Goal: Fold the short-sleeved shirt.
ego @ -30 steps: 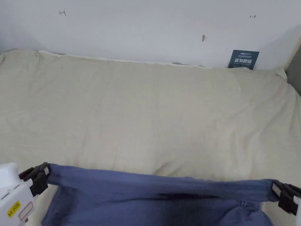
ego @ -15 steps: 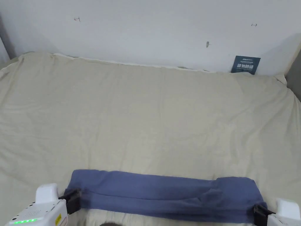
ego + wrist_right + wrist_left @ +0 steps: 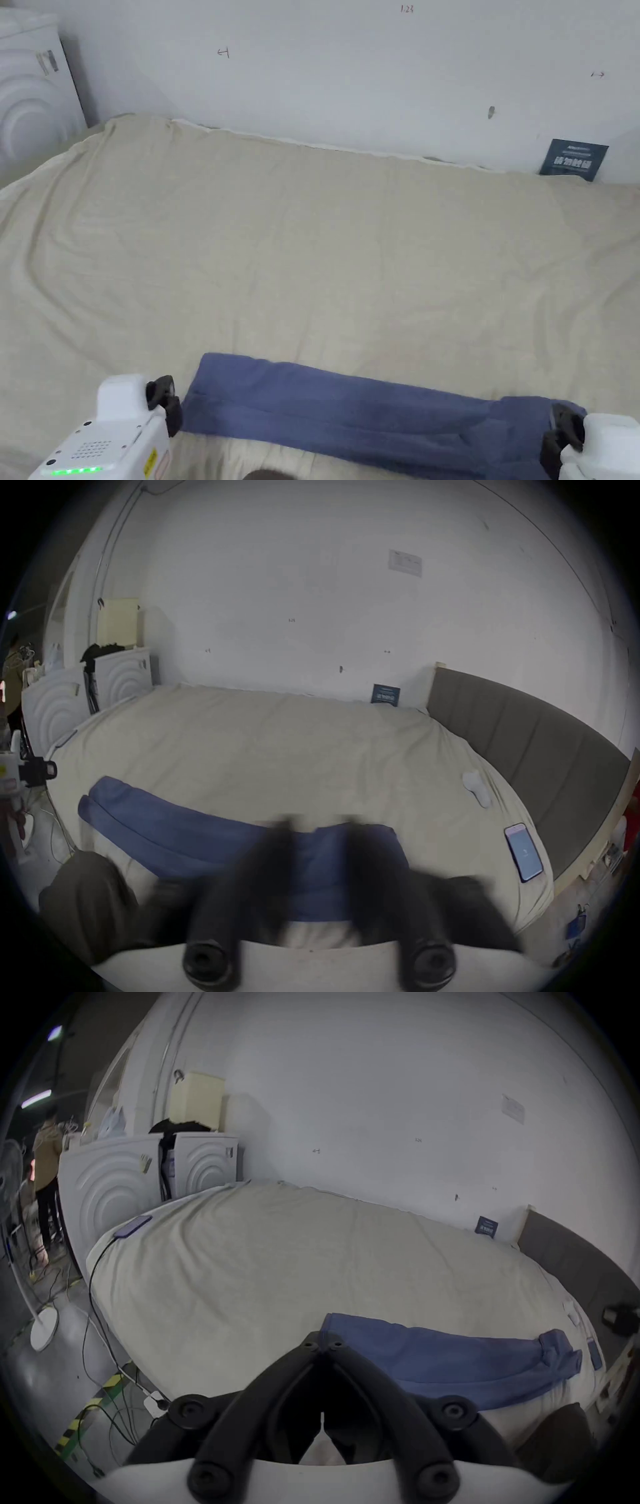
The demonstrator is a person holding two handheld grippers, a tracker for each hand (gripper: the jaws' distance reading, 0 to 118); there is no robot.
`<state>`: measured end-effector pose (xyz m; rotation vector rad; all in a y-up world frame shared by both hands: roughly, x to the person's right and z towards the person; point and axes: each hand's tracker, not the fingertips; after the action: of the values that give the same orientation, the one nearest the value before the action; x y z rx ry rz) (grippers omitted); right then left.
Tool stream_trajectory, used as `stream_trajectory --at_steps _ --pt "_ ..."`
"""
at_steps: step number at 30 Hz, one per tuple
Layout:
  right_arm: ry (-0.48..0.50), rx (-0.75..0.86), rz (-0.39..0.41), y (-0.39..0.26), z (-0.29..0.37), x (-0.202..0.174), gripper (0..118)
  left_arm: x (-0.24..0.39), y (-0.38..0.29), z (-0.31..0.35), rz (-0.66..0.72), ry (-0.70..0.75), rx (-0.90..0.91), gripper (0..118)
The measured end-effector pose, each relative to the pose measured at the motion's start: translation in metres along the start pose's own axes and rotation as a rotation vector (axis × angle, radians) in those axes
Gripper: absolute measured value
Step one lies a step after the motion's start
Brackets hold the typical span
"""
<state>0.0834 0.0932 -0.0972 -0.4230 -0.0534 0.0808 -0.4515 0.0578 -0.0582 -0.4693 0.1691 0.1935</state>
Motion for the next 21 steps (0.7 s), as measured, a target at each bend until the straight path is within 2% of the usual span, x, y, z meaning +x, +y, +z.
stream_trajectory --at_steps 1,3,6,7,8,9,10,11,13,17,18,19,20,21 --pt "-0.008 0.016 -0.002 0.000 0.001 -0.005 0 -0.001 0.002 -0.010 0.019 -0.041 -0.049 0" --pt "0.072 0.000 -0.021 0.003 -0.001 -0.007 0 0.004 0.004 -0.012 -0.002 0.001 -0.052 0" --pt "0.061 0.010 -0.014 0.006 -0.001 -0.013 0 -0.003 0.011 -0.043 0.050 -0.079 -0.150 0" --pt "0.062 0.007 -0.013 0.009 -0.002 -0.011 0 -0.001 0.011 -0.050 0.062 -0.044 -0.182 3" --pt "0.061 0.005 -0.012 0.009 -0.003 -0.011 0 0.000 0.009 -0.057 0.073 -0.041 -0.183 18" --pt "0.061 0.002 -0.013 0.009 -0.004 -0.010 0 0.001 0.007 -0.066 0.069 -0.024 -0.196 50" --pt "0.061 -0.003 -0.019 0.009 -0.004 -0.009 0 -0.002 0.008 -0.079 0.066 0.008 -0.232 105" --pt "0.063 -0.012 -0.029 0.010 -0.006 -0.006 0 0.000 0.007 -0.087 0.058 0.036 -0.260 118" --pt "0.062 -0.013 -0.034 0.008 -0.005 -0.005 0 0.003 0.010 -0.092 0.034 0.083 -0.263 115" --pt "0.064 -0.027 -0.023 0.004 -0.009 0.000 0 0.003 0.013 -0.112 0.026 0.062 -0.296 112" --pt "0.067 -0.043 -0.028 0.002 -0.013 0.001 0 0.012 0.000 -0.126 0.008 0.070 -0.319 100" --pt "0.057 -0.056 -0.031 0.001 -0.016 0.002 0 0.018 -0.003 -0.129 -0.014 0.079 -0.347 83" --pt "0.048 -0.060 -0.033 0.000 -0.016 0.003 0 0.027 -0.003 -0.129 -0.053 0.114 -0.371 77" --pt "0.046 -0.059 -0.039 -0.001 -0.016 0.004 0 0.046 -0.003 -0.111 -0.156 0.154 -0.282 53"
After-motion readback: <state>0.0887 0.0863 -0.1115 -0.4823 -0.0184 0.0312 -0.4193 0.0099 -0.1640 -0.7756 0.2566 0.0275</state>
